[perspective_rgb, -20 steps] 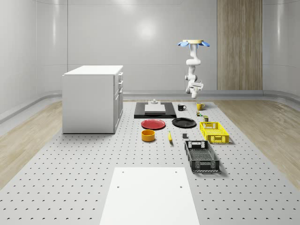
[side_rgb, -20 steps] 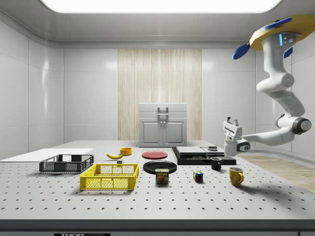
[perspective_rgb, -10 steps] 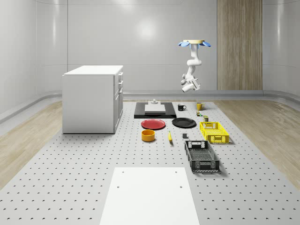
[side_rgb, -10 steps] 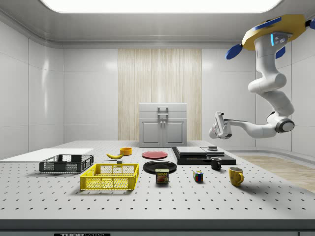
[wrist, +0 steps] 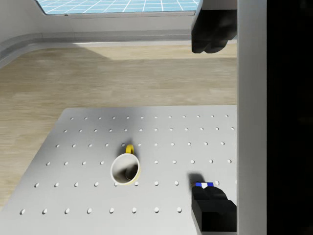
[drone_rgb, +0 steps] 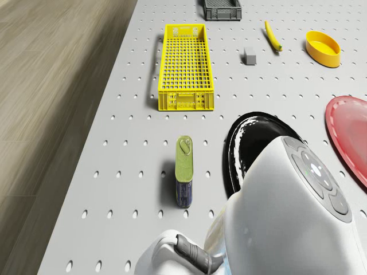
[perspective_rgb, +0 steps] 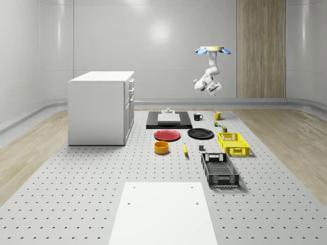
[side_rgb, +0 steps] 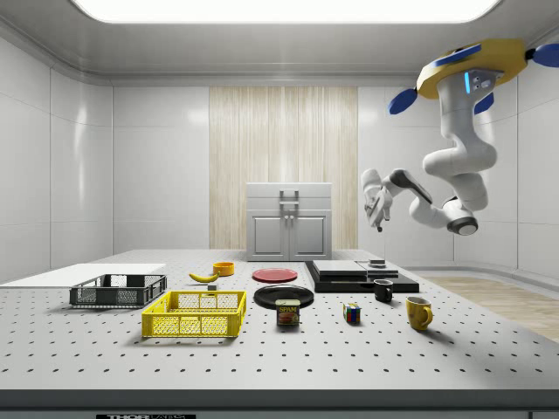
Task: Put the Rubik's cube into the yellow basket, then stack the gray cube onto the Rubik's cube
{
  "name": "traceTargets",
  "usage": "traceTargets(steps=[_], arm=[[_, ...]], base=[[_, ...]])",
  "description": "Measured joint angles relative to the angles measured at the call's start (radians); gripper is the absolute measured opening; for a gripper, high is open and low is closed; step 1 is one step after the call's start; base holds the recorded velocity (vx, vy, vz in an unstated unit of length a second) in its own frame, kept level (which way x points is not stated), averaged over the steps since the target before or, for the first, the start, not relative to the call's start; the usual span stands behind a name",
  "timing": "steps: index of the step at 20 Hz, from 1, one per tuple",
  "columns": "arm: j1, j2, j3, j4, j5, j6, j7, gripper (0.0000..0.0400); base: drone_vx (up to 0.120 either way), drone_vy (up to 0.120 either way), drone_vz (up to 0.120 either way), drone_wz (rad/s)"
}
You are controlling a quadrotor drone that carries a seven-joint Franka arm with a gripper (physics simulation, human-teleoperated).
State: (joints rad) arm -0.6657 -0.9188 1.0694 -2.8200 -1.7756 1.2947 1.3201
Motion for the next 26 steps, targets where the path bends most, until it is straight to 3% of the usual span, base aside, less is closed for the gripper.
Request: traceTargets(steps=[5,10,17,22,26], arm=[[-0.196,-0.057,0.102,-0.059,-0.155,-0.09,0.131,0.04],[-0.297,-0.101,0.151,-0.073,-0.201,-0.126,0.198,0.04],[-0.359,-0.148,0.184,-0.076,-0.205,-0.123,0.242,0.04],[-0.38,-0.177,0.199,-0.075,-0.196,-0.107,0.259,0.04],[-0.392,-0.199,0.208,-0.074,-0.186,-0.09,0.269,0.04]], base=[[0.12,0.0,-0.12,0.0],[0.12,-0.096,-0.12,0.0],[0.011,-0.034,-0.12,0.0],[0.112,0.0,-0.12,0.0],[0.01,0.0,-0.12,0.0]])
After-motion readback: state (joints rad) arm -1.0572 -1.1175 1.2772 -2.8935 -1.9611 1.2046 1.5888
